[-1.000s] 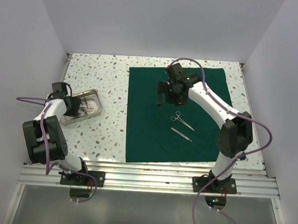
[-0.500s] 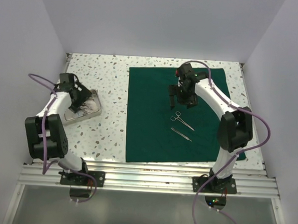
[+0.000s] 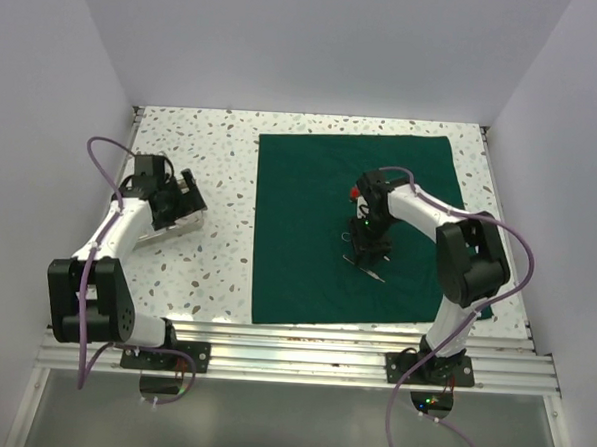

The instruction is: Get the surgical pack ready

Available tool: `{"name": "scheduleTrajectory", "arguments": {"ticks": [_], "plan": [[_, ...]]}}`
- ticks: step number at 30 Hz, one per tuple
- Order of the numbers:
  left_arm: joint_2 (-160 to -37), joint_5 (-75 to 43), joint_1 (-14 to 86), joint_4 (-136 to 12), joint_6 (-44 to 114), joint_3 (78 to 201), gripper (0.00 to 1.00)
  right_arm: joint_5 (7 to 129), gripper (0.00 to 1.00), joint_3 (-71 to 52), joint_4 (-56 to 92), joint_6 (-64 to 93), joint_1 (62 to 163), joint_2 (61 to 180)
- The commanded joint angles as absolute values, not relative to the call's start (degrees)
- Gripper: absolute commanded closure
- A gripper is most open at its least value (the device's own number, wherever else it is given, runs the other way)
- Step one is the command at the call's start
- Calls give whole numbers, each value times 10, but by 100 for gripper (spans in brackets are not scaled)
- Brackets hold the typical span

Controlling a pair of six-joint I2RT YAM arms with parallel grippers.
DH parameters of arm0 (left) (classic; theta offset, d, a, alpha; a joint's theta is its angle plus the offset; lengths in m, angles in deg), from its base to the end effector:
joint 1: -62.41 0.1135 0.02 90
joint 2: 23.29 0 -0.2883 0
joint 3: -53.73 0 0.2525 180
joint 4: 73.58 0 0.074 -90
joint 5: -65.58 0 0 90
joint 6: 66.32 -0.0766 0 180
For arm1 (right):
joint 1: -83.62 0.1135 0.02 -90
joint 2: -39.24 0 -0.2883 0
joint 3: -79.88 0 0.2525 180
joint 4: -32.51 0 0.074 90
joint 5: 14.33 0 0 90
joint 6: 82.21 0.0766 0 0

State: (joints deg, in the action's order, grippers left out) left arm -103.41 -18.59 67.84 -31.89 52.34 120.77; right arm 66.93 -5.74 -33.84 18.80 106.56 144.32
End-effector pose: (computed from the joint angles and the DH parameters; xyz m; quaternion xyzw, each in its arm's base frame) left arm 0.3025 0.0209 0.2177 -0.2643 0.9146 -0.1083 0.2863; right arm 0.3123 0.1448 0.1584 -0.1063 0.9907 0.0835 0.0126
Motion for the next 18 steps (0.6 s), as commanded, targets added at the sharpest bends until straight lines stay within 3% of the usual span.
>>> {"name": "scheduleTrajectory", "arguments": {"ticks": [1,10,18], "plan": [[-1024,-228,663,-285,450,1247,1,662,52,-30,-314,175,1067,1387],[-1049,-119,664,-292,471,1207,1,715,53,-4,-285,160,1101,1394],[-1073,-171,664,-255,463,1238,1,766,52,-3,-299,161,1104,1400]]}}
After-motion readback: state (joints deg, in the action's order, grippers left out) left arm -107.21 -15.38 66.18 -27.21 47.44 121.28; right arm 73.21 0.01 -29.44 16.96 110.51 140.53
